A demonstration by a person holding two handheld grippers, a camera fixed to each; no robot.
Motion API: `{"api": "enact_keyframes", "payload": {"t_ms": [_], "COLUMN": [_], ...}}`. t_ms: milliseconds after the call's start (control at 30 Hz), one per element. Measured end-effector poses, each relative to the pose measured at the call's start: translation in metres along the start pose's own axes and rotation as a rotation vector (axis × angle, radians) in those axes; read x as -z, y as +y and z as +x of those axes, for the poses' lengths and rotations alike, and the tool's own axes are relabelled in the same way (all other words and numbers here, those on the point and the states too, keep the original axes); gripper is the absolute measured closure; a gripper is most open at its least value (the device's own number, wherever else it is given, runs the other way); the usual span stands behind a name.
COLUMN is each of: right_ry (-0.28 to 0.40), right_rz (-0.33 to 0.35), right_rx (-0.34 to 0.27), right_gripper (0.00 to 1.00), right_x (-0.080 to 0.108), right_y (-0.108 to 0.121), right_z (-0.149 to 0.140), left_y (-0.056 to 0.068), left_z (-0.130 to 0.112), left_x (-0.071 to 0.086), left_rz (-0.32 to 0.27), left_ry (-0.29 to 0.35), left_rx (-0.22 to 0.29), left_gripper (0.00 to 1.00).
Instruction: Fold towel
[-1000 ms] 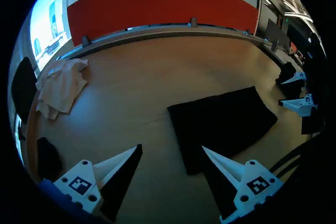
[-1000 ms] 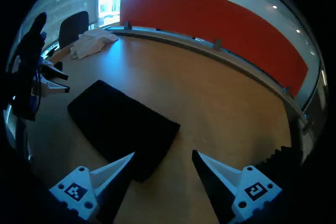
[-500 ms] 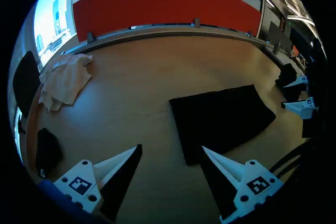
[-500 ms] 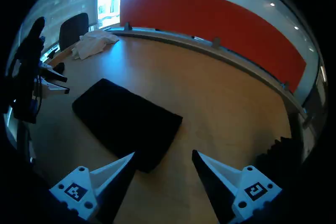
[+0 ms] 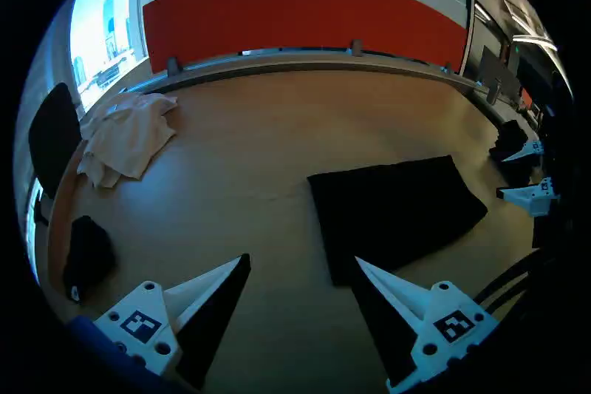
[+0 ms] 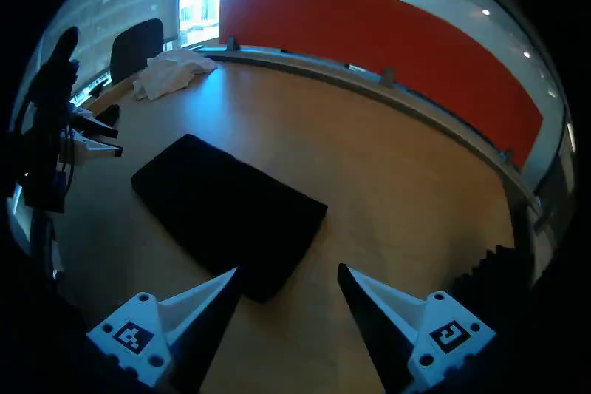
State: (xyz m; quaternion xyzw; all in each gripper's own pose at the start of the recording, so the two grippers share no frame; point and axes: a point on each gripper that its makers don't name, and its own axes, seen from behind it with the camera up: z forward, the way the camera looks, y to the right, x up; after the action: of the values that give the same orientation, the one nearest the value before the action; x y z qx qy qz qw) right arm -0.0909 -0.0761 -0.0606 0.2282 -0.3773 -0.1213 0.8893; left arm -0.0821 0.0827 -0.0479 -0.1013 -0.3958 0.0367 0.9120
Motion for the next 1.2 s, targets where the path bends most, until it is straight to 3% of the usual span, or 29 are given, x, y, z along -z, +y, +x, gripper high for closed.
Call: {"api": "enact_keyframes", "payload": {"t_ms": [667, 1200], "right_ry": [-0.024, -0.117], "right_rz": [0.084, 0.182], "right_rx": [0.065, 0.152], "right_gripper": [0.05, 0.08], "right_x": [-0.006, -0.016], "right_y": [-0.010, -0.023], "right_z": [-0.001, -0.034], "left_y": [-0.033, -0.053], "left_z": [0.000, 0.013], "left_x": [0.023, 0.039], "left_rz": [0.097, 0.144], "left_ry": [0.075, 0.189], "left_rx": [0.128, 0.158], "left_gripper": [0.06, 0.06]}}
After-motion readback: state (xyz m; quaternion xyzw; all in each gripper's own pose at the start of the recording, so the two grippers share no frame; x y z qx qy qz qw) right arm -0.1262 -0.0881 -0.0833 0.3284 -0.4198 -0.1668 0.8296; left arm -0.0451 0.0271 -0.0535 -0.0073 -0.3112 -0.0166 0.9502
